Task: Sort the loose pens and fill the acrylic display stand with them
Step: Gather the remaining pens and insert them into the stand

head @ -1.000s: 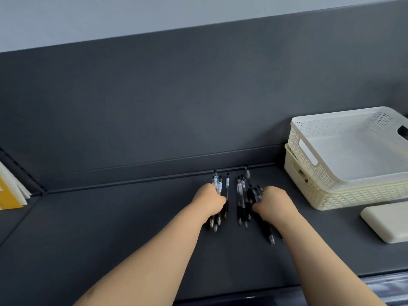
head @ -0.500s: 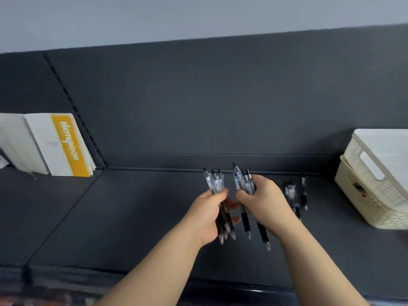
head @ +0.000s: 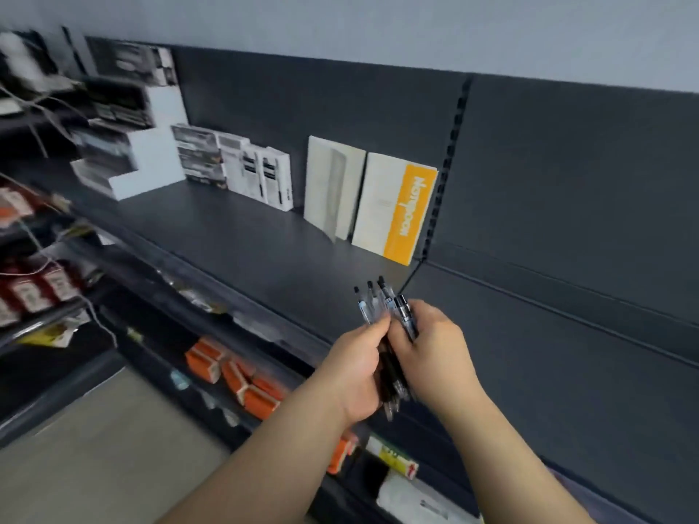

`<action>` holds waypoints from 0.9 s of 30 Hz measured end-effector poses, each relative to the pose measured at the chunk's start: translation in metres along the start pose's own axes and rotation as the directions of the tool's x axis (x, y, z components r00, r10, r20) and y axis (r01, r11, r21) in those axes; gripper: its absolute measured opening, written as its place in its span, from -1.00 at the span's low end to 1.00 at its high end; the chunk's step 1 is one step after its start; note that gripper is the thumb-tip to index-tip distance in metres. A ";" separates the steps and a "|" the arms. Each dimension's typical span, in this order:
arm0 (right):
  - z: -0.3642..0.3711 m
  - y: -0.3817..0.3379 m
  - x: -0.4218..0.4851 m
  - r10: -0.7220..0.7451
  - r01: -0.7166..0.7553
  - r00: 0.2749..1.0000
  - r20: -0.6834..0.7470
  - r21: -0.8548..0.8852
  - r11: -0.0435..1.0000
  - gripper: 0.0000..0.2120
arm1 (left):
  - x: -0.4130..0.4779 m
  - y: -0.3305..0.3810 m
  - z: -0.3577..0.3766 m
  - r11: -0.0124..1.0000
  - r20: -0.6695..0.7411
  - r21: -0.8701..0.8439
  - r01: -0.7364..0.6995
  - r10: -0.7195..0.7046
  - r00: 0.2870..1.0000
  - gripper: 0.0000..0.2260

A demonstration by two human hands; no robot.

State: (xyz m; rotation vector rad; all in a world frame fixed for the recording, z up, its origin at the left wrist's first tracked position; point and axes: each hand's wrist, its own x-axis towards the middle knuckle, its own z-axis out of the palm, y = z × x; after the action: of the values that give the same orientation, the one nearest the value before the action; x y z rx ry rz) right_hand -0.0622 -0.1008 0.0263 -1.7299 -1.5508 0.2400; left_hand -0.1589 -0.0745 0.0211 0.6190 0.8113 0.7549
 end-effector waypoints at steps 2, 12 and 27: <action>0.040 -0.038 0.004 -0.040 0.041 0.999 -0.014 0.021 0.999 -0.86 | -0.014 0.025 -0.041 0.999 -0.038 -0.026 -0.042 0.041 0.998 -0.70; 0.192 -0.156 0.049 -0.263 0.256 0.963 0.062 0.103 0.961 -0.73 | -0.046 0.111 -0.196 0.967 -0.192 -0.096 -0.237 0.216 0.957 -0.64; 0.366 -0.250 0.211 -0.246 -0.015 0.860 0.446 0.503 0.864 -0.63 | 0.022 0.272 -0.325 0.947 -0.367 0.040 -0.317 0.309 0.877 -0.75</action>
State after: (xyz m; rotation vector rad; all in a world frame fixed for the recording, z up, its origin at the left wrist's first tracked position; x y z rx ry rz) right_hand -0.4246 0.2300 0.0154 -1.2027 -1.7500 1.0012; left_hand -0.5078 0.1665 0.0344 0.6045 1.0604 1.2018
